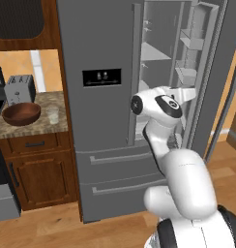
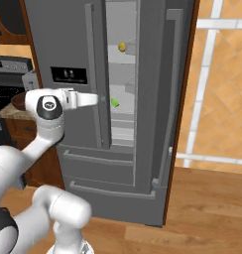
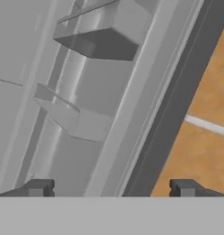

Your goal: Grab a lemon wedge from the fridge and one ice cube from the ice bowl, and put them in the glass of lemonade.

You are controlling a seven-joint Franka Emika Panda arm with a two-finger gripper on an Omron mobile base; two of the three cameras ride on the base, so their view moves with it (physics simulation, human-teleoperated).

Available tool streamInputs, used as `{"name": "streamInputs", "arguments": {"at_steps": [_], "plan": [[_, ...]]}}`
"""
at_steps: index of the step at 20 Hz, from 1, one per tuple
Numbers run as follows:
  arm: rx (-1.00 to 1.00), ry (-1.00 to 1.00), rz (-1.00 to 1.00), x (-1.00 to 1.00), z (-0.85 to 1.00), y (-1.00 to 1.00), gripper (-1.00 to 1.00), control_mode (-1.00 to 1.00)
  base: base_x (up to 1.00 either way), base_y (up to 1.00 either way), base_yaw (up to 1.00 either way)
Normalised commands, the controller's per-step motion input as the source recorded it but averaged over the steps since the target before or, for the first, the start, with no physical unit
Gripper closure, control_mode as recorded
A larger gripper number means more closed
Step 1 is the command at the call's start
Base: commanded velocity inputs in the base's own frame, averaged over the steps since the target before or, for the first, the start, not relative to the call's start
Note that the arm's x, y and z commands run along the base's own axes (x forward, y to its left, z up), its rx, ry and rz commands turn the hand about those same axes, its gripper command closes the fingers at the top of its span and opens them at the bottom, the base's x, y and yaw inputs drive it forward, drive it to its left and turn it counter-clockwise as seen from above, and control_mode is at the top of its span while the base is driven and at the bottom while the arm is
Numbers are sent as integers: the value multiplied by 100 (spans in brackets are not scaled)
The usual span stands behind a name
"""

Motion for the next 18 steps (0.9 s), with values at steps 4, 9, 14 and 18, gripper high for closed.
{"name": "streamInputs", "arguments": {"at_steps": [4,9,14,18], "plan": [[25,3,3,27,36,-21,-100,-100,0,0,0],[11,21,5,11,48,-4,-100,-100,0,0,0],[0,2,5,-36,-31,-1,-100,-100,0,0,0],[3,0,1,8,-32,-22,-100,-100,0,0,0]]}}
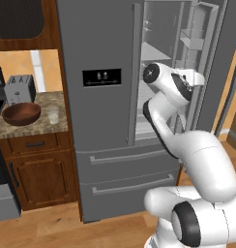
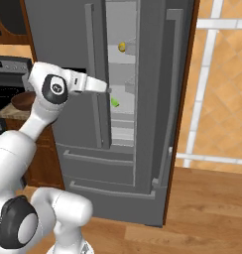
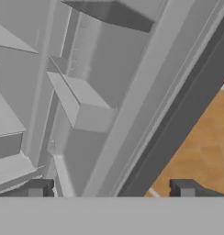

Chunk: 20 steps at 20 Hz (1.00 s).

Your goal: Grab a lemon wedge from the fridge and one ice cube from the ice bowl, and put them in the glass of lemonade.

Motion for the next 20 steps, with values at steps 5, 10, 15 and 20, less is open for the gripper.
{"name": "streamInputs", "arguments": {"at_steps": [5,10,15,20], "plan": [[9,8,0,66,4,-33,-100,-100,0,0,0],[1,14,0,73,-25,-32,-100,-100,0,0,0],[3,1,0,3,-8,-74,-100,-100,0,0,0],[5,0,0,0,-11,-82,-100,-100,0,0,0]]}}
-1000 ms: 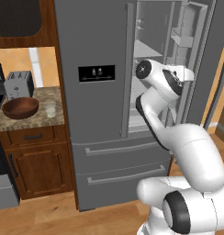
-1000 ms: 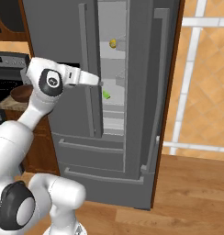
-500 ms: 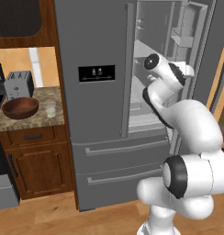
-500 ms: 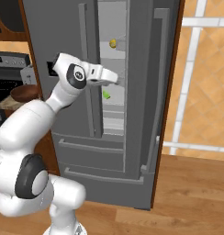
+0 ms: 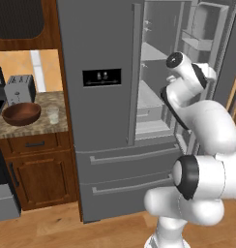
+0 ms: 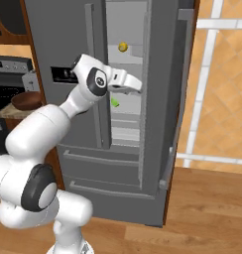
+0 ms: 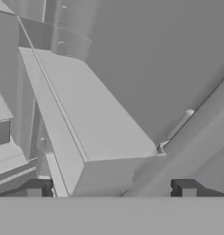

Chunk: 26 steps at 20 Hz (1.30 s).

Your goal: Grab a lemon wedge from the fridge and one ice cube from the ice bowl, and put them in the glass of lemonade.

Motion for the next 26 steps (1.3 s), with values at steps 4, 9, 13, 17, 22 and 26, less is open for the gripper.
{"name": "streamInputs", "arguments": {"at_steps": [4,9,13,17,22,26], "plan": [[5,0,-2,0,-1,-91,-100,-100,0,0,0],[2,0,-4,0,0,-94,-100,-100,0,0,0],[0,-1,-4,0,0,-83,-100,-100,0,0,0],[3,0,0,-42,25,-3,-100,-100,0,0,0],[5,4,10,-71,44,80,-100,-100,0,0,0],[12,9,30,-21,9,100,-100,-100,0,0,0]]}}
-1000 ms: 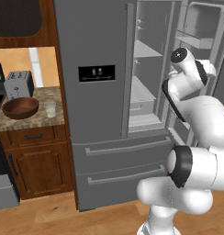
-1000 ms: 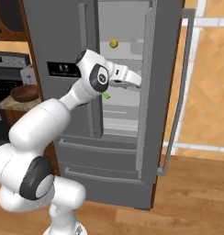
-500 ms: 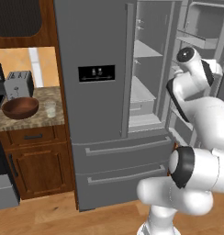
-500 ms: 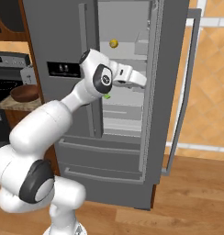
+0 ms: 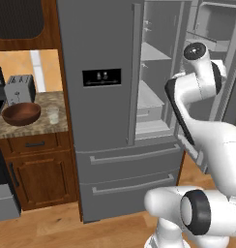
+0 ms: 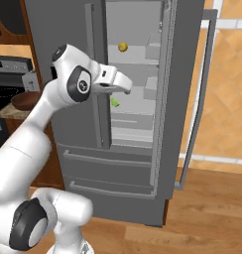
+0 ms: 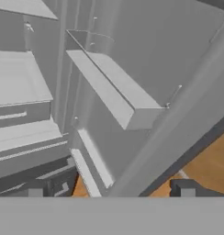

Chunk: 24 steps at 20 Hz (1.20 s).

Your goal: Grab a lemon wedge from the fridge and one ice cube from the ice bowl, and put them in the glass of lemonade.

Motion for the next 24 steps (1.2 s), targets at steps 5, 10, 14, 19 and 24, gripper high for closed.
{"name": "streamInputs", "arguments": {"at_steps": [5,10,14,19,24], "plan": [[35,3,36,0,-51,100,-100,-100,0,0,0],[36,0,32,5,-58,98,-100,-100,0,0,0],[5,1,7,4,26,58,-100,-100,0,0,0],[-10,3,0,64,10,37,-100,-100,0,0,0],[-5,2,0,100,-23,1,-100,-100,0,0,0]]}}
